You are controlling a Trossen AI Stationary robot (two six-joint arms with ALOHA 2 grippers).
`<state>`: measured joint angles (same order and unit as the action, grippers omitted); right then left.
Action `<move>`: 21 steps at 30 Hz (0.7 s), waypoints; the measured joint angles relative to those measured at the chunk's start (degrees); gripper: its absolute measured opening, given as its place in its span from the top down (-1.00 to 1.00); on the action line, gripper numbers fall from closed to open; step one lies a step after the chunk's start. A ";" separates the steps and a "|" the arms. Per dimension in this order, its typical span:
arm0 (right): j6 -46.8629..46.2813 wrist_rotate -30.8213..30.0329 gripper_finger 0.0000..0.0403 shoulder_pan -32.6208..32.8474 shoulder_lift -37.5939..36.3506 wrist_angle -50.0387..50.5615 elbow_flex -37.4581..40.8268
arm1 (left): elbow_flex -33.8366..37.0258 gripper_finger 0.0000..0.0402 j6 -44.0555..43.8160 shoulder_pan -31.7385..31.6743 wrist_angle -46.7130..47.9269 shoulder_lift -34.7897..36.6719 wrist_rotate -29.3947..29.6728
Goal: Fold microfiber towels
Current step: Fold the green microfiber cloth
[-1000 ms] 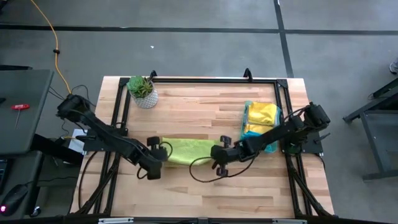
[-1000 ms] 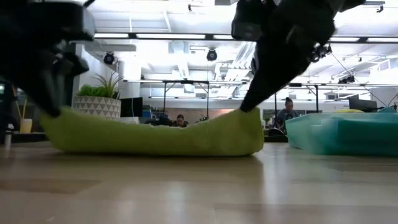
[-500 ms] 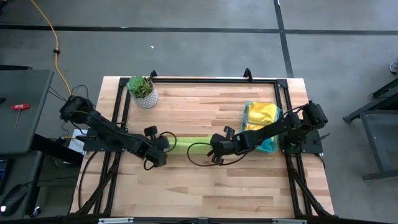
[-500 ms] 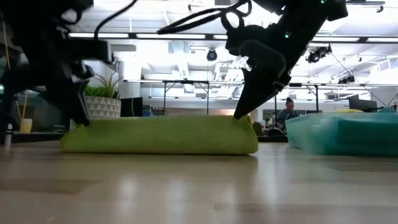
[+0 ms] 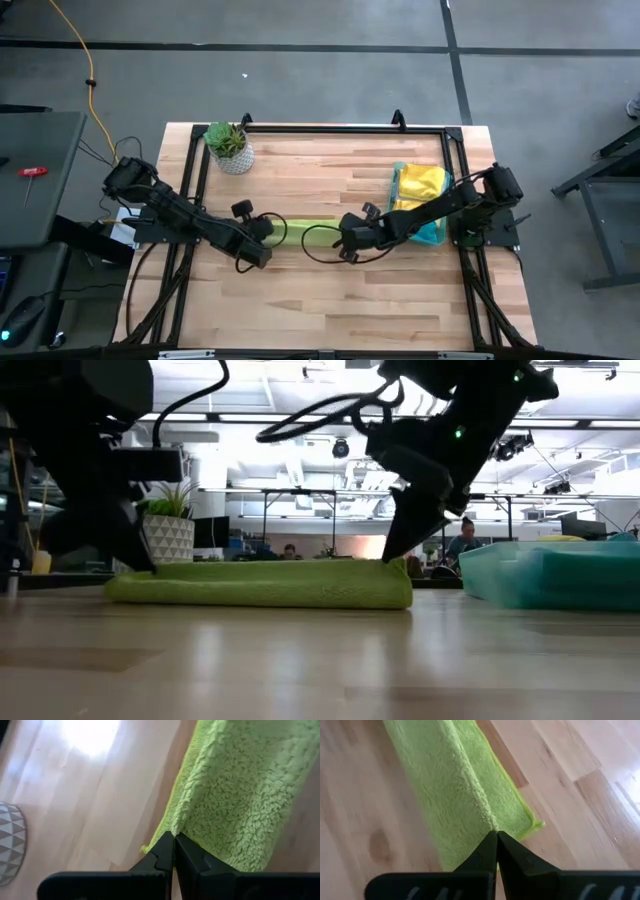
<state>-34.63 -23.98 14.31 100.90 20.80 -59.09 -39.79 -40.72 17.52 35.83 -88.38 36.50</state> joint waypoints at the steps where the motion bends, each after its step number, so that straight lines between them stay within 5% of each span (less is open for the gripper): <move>1: 0.01 0.09 1.00 -0.14 0.29 0.15 0.03 | 0.02 0.99 -0.24 0.00 0.02 -0.16 0.68; 21: -0.13 -4.71 1.00 -2.56 2.38 -1.71 0.02 | 0.04 0.84 -2.14 -0.31 0.45 -0.37 6.60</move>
<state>-34.76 -28.68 11.75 103.28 19.09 -59.07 -39.75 -42.86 17.21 36.29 -88.75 43.10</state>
